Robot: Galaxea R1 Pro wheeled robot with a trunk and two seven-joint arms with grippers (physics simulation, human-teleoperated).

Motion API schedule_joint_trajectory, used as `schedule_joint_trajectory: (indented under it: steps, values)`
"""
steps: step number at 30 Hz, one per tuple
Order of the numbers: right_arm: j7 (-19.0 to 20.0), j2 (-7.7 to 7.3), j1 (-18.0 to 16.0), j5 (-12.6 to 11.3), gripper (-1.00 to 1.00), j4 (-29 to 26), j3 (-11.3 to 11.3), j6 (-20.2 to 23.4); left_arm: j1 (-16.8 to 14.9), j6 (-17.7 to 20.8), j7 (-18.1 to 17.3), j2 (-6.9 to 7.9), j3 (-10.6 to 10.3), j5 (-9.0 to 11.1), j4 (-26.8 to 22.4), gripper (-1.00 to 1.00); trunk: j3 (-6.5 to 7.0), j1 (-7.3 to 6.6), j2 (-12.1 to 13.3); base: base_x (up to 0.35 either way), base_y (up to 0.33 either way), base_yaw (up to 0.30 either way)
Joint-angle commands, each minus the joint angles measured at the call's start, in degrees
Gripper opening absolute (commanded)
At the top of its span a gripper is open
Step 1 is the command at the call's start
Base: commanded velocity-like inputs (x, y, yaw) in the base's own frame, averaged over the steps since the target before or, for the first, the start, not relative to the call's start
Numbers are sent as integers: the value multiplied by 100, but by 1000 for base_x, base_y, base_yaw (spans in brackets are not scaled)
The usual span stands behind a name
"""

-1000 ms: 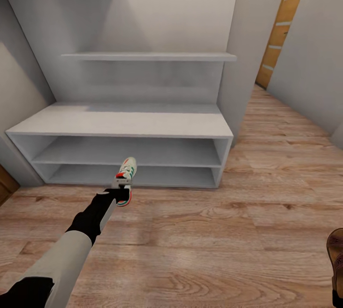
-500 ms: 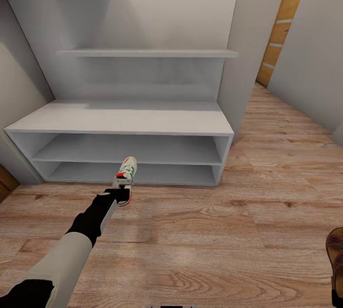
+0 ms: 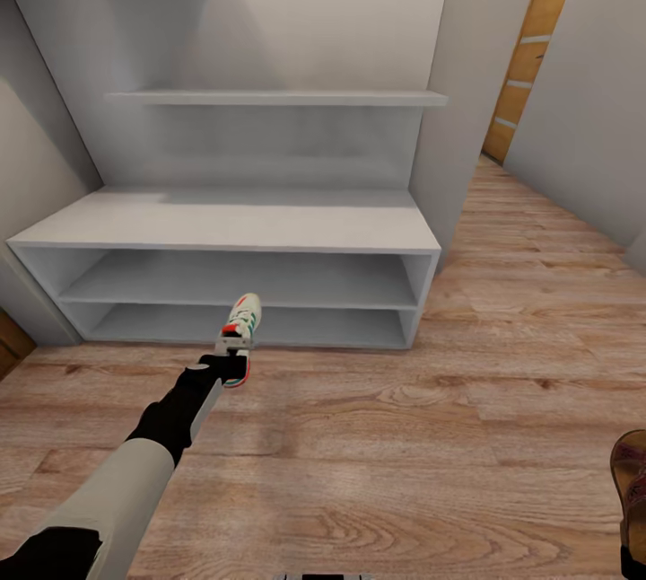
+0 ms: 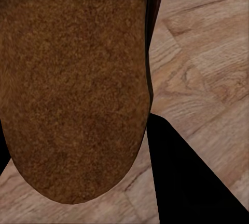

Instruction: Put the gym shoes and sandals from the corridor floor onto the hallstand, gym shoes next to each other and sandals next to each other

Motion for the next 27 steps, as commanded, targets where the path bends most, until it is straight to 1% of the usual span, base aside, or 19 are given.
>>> schedule_joint_trajectory:
  steps: [1, 9, 12, 24, 27]
  values:
    - [43, 3, -8, 34, -100, 1, -39, -19, -3, 29, 23, 1, -19, 7, -6, -100, -23, 21, -44, 0, 0, 0]
    - [35, 4, -8, 32, -100, -2, -49, -18, -5, 25, 27, -3, -18, 1, 8, -100, -199, 197, -364, 0, 0, 0]
    - [34, 4, -8, 32, -100, -3, -49, -18, -4, 25, 27, -3, -19, -1, 18, -100, -291, 205, -368, 0, 0, 0]
    - [34, 4, -8, 32, -100, -3, -50, -18, 0, 26, 27, -9, -21, 0, -10, -100, -314, 205, -368, 1, 0, 0]
    - [34, 4, -8, 32, -100, -3, -50, -18, 1, 25, 29, -6, -38, -1, -12, -100, -314, 205, -368, 102, -59, 0]
